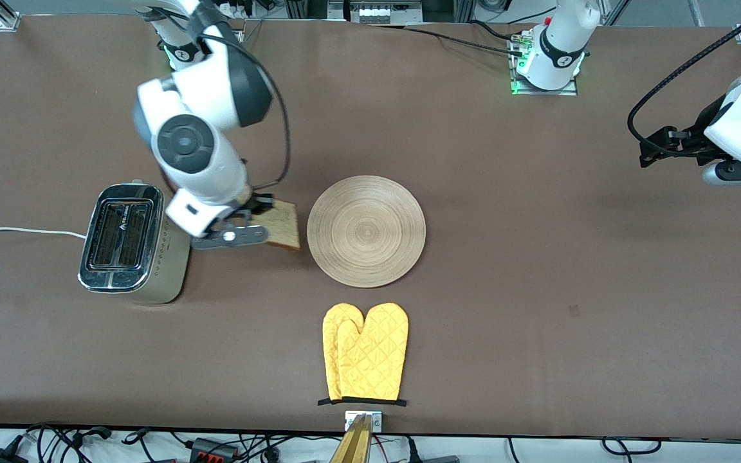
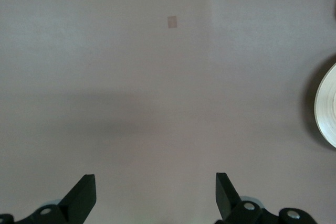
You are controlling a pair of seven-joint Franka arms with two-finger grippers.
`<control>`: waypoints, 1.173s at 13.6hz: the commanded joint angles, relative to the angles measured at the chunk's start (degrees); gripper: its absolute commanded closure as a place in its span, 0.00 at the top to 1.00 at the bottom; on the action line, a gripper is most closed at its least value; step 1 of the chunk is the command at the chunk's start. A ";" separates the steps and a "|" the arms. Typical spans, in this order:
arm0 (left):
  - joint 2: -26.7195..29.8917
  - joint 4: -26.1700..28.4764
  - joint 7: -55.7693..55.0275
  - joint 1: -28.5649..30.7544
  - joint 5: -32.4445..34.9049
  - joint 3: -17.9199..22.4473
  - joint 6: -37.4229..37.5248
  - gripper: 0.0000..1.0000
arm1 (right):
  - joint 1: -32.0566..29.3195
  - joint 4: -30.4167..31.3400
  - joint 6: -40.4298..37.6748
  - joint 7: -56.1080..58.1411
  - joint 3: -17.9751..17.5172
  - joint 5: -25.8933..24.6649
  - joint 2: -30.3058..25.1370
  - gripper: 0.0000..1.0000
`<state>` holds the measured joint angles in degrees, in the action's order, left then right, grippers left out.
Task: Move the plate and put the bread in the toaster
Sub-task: 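Lift the bread slice with the right gripper and carry it over the toaster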
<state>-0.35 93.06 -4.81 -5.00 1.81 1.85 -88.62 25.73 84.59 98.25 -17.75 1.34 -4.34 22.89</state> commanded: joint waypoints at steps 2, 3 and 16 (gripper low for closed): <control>1.05 -1.03 -0.72 -0.72 -0.49 -1.85 0.20 1.00 | -2.97 0.49 -5.69 4.82 3.92 -5.48 -2.85 0.00; 0.96 -1.56 -0.72 -0.72 -0.49 -2.46 0.20 1.00 | -2.97 0.49 -6.75 4.65 5.42 -8.12 -3.03 0.00; 0.96 -1.66 -0.46 -0.63 -0.49 -2.73 0.38 1.00 | -2.44 0.14 -13.17 12.03 7.45 -25.45 -5.93 0.00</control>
<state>0.29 91.92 -5.14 -5.56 1.79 -0.81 -88.62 23.69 84.58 85.93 -7.47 9.07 -28.31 17.91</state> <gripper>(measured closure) 0.000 0.974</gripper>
